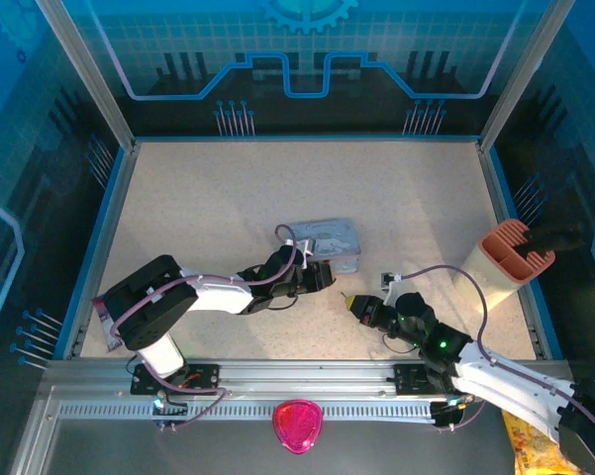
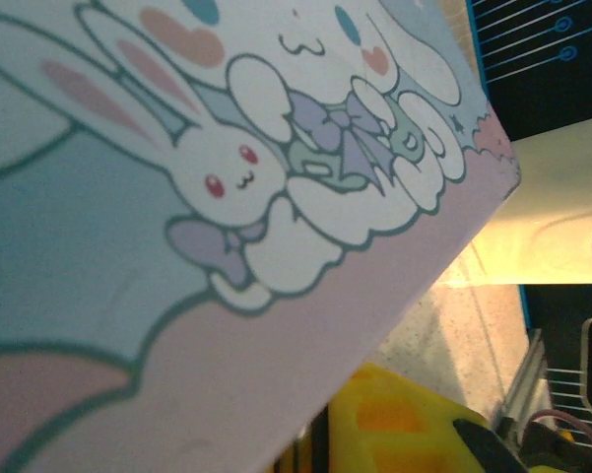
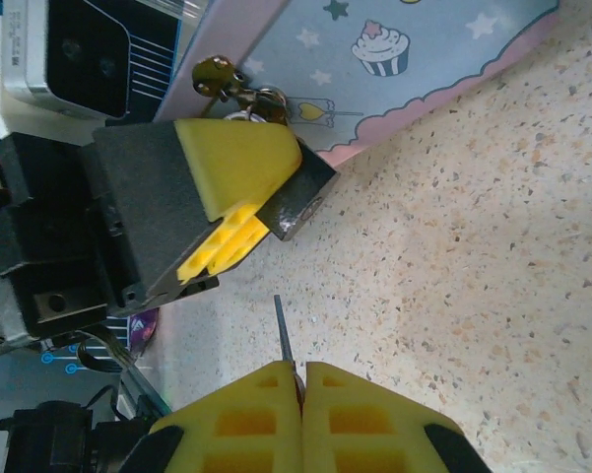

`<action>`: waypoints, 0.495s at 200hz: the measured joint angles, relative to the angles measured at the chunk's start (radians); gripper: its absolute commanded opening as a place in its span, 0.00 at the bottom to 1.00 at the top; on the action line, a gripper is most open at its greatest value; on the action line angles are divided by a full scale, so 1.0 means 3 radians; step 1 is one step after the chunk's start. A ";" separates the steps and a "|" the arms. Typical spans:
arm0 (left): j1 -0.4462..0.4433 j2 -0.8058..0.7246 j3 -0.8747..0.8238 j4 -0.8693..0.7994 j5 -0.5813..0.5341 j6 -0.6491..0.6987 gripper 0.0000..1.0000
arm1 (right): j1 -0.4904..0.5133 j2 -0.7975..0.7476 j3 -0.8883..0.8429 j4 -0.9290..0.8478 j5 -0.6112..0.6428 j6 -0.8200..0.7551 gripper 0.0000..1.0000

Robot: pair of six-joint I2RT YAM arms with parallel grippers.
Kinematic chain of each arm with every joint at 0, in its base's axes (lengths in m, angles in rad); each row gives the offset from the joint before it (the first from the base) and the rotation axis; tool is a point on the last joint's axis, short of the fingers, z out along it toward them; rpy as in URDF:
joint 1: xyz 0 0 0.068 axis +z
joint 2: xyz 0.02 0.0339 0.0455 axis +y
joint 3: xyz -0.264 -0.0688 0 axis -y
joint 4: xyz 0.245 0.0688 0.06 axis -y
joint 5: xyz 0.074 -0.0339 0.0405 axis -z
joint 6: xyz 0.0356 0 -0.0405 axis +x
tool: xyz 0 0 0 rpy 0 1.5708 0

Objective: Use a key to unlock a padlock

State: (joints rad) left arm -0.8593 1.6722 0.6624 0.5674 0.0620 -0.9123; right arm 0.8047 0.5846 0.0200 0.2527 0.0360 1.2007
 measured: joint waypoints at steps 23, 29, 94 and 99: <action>0.0000 -0.0027 -0.0017 0.0048 0.0053 -0.0050 0.01 | 0.0000 0.0118 -0.0019 0.0165 -0.0011 0.0000 0.00; 0.0000 -0.0037 -0.0024 0.0050 0.0065 -0.0069 0.01 | 0.0000 0.0137 -0.0020 0.0201 -0.0010 0.0000 0.00; 0.0000 -0.0177 -0.0189 0.0248 0.0140 -0.0262 0.00 | -0.0142 0.0493 -0.0025 0.0674 -0.0212 0.0001 0.00; 0.0000 -0.0183 -0.0202 0.0266 0.0148 -0.0281 0.00 | -0.0155 0.0524 -0.0025 0.0712 -0.0228 0.0001 0.00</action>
State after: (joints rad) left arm -0.8593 1.6173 0.6018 0.6472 0.1062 -0.9966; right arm 0.7582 0.7418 0.0124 0.4664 -0.0322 1.2011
